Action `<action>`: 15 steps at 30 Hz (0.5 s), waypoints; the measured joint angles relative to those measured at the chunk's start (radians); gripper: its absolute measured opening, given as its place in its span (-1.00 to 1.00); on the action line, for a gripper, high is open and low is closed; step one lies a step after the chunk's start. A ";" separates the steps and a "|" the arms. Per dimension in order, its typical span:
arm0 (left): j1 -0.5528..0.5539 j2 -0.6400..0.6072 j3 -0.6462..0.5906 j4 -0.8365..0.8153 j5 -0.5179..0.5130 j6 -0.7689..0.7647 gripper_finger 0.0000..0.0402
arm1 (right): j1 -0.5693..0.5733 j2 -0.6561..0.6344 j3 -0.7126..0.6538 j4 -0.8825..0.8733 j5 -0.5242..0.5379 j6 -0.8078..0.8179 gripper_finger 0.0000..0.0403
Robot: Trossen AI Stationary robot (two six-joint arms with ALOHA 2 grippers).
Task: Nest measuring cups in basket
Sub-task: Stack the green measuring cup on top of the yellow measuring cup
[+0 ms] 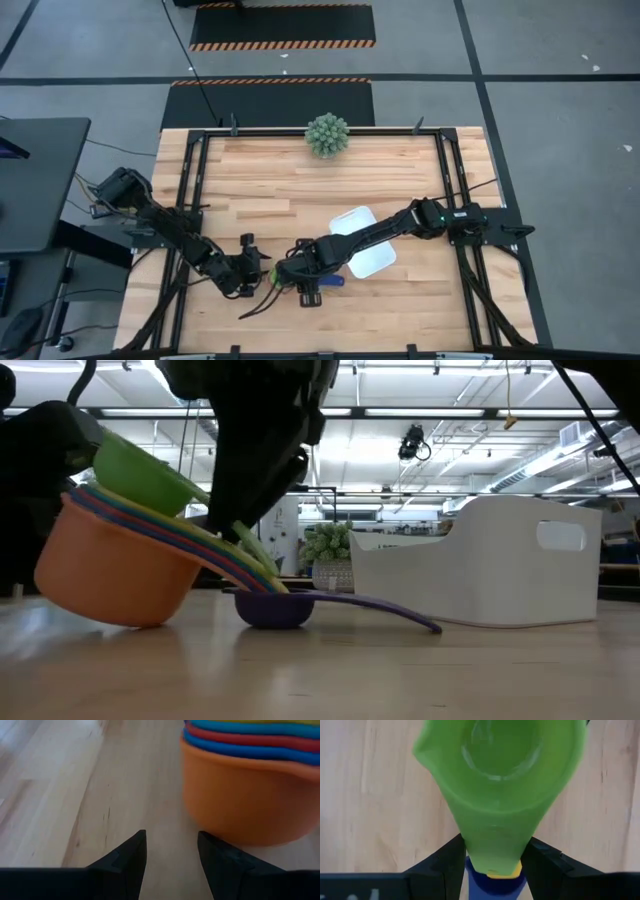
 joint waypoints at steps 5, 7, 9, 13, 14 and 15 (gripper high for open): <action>0.000 0.000 0.001 0.002 0.017 -0.004 -0.09 | -0.003 -0.008 0.019 -0.005 0.003 -0.023 -0.09; 0.000 0.000 0.001 0.000 0.029 -0.004 -0.09 | -0.006 -0.008 0.019 -0.018 0.003 -0.025 -0.09; 0.000 -0.004 0.001 -0.015 0.032 -0.004 -0.09 | -0.009 -0.008 0.018 -0.017 0.003 -0.026 -0.09; 0.003 -0.055 0.002 -0.109 0.032 -0.016 -0.09 | -0.010 -0.016 0.019 -0.007 0.003 -0.034 -0.09; 0.003 -0.077 0.001 -0.141 0.032 -0.021 -0.09 | -0.010 -0.018 0.020 -0.010 0.003 -0.038 -0.09; 0.003 -0.100 0.001 -0.164 0.033 -0.034 -0.09 | -0.010 -0.020 0.021 -0.009 0.003 -0.043 -0.09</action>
